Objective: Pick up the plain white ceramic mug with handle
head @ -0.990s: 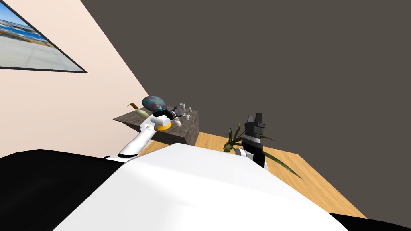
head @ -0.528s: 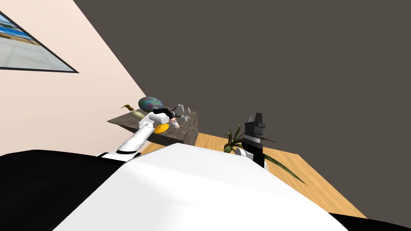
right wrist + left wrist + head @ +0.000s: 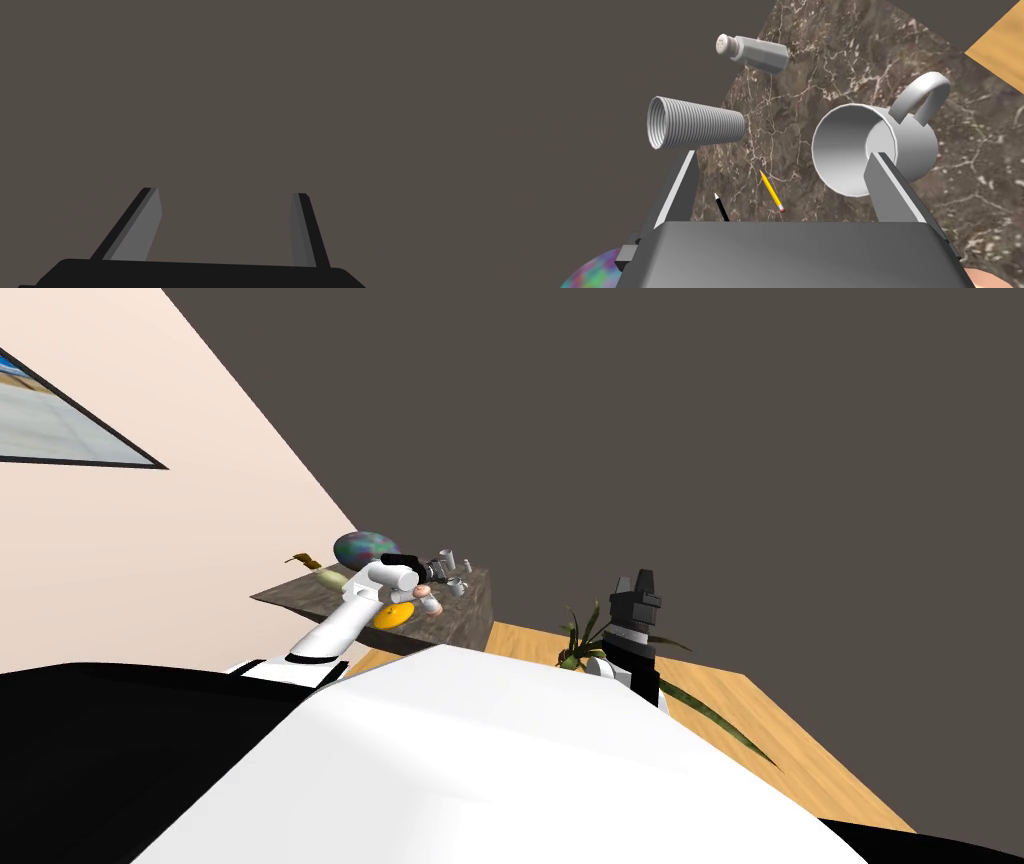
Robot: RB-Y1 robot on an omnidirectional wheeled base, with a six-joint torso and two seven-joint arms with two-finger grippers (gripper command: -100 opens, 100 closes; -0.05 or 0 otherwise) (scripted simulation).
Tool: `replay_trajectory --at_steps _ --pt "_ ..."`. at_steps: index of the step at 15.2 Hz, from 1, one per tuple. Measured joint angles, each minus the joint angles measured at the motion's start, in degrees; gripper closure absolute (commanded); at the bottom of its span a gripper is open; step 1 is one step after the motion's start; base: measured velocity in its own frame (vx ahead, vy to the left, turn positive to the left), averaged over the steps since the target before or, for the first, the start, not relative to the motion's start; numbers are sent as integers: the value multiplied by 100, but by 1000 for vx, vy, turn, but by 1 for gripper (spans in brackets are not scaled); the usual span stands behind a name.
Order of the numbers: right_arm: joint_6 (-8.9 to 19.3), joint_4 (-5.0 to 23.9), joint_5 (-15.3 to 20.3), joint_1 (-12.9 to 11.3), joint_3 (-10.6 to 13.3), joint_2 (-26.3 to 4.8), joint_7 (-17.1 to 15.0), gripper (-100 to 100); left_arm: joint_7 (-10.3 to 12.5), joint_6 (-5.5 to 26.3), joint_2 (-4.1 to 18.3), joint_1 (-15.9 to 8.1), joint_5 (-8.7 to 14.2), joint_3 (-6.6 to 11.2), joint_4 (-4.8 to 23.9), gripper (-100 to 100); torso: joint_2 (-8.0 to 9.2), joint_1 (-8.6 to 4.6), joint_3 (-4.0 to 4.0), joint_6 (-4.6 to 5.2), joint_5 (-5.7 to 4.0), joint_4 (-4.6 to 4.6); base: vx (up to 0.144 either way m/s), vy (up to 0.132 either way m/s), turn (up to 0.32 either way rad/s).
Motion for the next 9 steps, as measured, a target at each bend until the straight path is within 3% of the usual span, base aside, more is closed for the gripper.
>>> replay_trajectory --at_steps 9 --pt "0 0 0 0 0 0 0 0 354 990 270 -223 337 10 232 -100 8 0 4 0 0 2 72 5 -16"
